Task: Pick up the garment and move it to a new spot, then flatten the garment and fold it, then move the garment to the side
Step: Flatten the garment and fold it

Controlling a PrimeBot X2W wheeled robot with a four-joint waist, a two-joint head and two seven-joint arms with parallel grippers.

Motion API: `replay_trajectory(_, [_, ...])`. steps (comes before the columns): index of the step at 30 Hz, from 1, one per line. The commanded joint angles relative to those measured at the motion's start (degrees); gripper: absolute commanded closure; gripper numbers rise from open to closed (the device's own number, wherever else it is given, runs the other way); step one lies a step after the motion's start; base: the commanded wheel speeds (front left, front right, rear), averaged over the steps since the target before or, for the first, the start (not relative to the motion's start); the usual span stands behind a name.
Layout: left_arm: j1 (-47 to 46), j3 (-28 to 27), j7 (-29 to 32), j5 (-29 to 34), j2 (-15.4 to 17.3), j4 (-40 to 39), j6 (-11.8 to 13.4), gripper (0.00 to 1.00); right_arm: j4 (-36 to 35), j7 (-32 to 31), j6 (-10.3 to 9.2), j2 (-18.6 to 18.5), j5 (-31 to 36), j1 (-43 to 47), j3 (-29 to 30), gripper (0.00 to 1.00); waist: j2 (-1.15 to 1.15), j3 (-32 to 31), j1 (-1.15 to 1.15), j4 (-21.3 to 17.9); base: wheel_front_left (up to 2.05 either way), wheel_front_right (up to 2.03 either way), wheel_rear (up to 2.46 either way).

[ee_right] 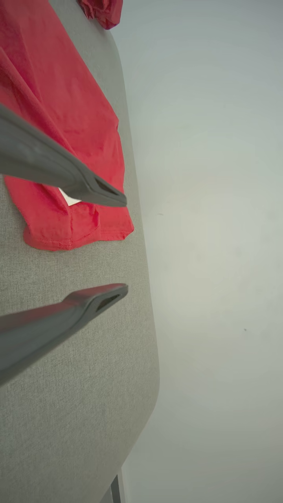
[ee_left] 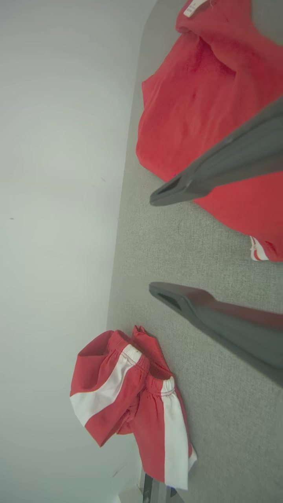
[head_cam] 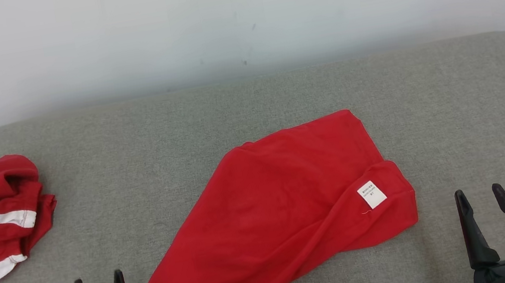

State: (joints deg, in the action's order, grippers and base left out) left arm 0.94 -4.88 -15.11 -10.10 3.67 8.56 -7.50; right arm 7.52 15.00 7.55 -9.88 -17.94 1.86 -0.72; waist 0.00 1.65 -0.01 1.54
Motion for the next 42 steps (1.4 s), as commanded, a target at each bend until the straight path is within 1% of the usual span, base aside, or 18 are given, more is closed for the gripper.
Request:
replay_trajectory(1, [0.9, 0.2, -0.1, 0.2, 0.4, 0.4, 0.1, 0.00, 0.1, 0.3, -0.13, 0.0, 0.4, 0.5, -0.2, 0.00, 0.00, -0.1, 0.01, 0.2, 0.00, 0.00, 0.00])
replay_trajectory(5, [1.9, 1.4, 0.0, -0.7, 1.3, 1.7, 0.1, 0.00, 1.0, 0.3, -0.13, -0.6, 0.3, 0.4, -0.6, 0.00, 0.00, 0.0, 0.01, 0.4, 0.00, 0.00, 0.00])
replay_trajectory(10, [4.1, 3.8, -0.1, -2.2, 1.8, 3.5, 0.1, 0.00, 3.7, 0.2, -0.13, -1.4, 0.4, -0.3, -1.2, 0.00, 0.00, 0.9, 0.01, 1.0, 0.00, 0.00, 0.00])
replay_trajectory(13, [5.4, 6.6, -0.1, -2.7, 2.2, 5.2, 0.1, 0.00, 5.8, 0.2, -0.13, -2.1, 0.6, -1.7, -1.9, 0.00, 0.00, 1.7, 0.01, 1.3, 0.00, 0.00, 0.00])
replay_trajectory(15, [6.5, 9.4, 0.0, -3.5, 2.5, 7.0, 0.1, 0.00, 8.0, 0.2, -0.13, -2.5, 0.4, -3.1, -2.6, 0.00, 0.00, 2.7, 0.01, 1.8, 0.00, 0.00, 0.00])
replay_trajectory(18, [6.4, 12.1, 0.0, -4.7, 2.9, 9.2, 0.1, 0.00, 10.3, 0.2, -0.13, -3.1, 0.5, -4.7, -3.5, 0.00, 0.00, 3.5, 0.01, 2.4, 0.00, 0.00, 0.00])
replay_trajectory(29, [3.8, 15.0, 0.0, -8.8, 2.7, 17.7, 0.1, 0.00, 19.7, 0.2, -0.13, -5.0, -0.6, -12.2, -9.3, 0.00, 0.00, 5.1, 0.01, 3.2, 0.00, 0.00, 0.00])
replay_trajectory(34, [2.3, 16.6, 0.0, -9.4, 2.9, 19.1, 0.1, 0.00, 22.5, 0.2, -0.13, -5.6, -1.6, -14.8, -10.7, 0.00, 0.00, 5.6, 0.01, 3.6, 0.00, 0.00, 0.00])
replay_trajectory(42, [-1.3, 18.9, 0.0, -10.5, 3.0, 20.8, 0.1, 0.00, 29.4, 0.2, -0.13, -6.4, -3.5, -19.5, -12.7, 0.00, 0.00, 7.0, 0.01, 4.7, 0.00, 0.00, 0.00])
